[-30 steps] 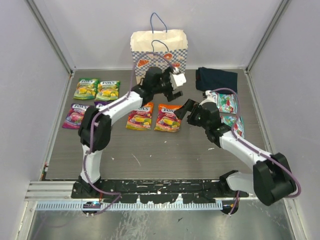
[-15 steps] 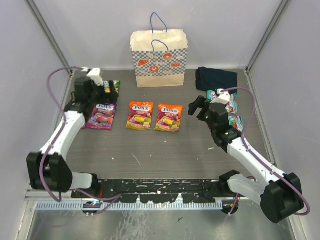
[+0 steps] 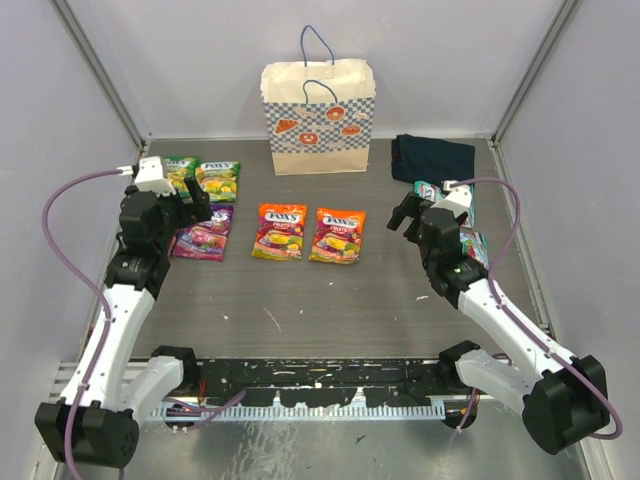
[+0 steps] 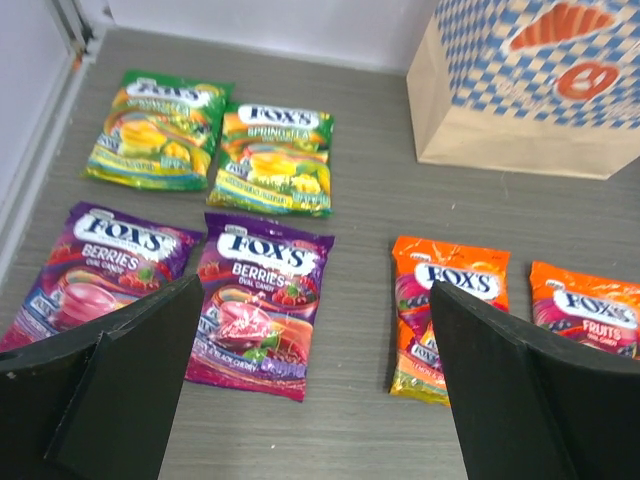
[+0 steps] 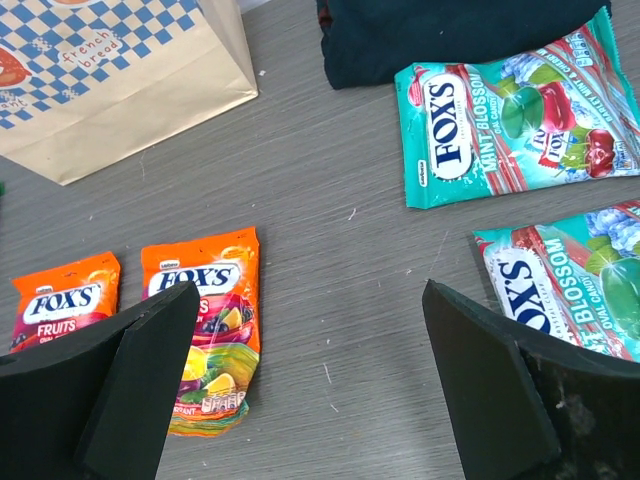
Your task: Take the snacks out of the paper bag
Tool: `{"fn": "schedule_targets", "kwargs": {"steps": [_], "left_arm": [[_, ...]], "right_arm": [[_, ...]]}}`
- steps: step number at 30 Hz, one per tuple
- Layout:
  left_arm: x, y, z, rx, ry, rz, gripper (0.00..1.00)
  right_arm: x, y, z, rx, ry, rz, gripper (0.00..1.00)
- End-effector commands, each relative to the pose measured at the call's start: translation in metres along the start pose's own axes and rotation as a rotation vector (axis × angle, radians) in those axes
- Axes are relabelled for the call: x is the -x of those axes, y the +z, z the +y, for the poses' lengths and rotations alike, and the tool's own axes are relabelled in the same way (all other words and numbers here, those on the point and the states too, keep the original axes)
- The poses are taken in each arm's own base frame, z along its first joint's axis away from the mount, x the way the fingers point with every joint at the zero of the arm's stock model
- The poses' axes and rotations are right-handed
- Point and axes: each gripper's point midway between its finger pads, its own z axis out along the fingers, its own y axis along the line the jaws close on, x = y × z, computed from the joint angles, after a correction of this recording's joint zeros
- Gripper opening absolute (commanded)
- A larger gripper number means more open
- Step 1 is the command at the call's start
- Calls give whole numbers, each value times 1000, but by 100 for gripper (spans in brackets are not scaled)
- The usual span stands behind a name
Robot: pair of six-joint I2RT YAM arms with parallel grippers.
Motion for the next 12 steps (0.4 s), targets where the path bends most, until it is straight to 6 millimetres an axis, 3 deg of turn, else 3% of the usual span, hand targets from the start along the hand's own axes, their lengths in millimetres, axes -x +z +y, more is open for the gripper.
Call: {"fn": "schedule_targets", "kwargs": {"steps": [1,7,12], "left_arm": [[3,7,-2,1,-16,0,98],[0,10,-7,-25,-27,11,98],[-1,11,-6,-20,-23,10,98]], "right_arm": [[28,-7,0,-9,18,-87,100],[22,-4,-8,-47,-4,-75,100],[21,-4,-2,-1,-53,-66,100]]}}
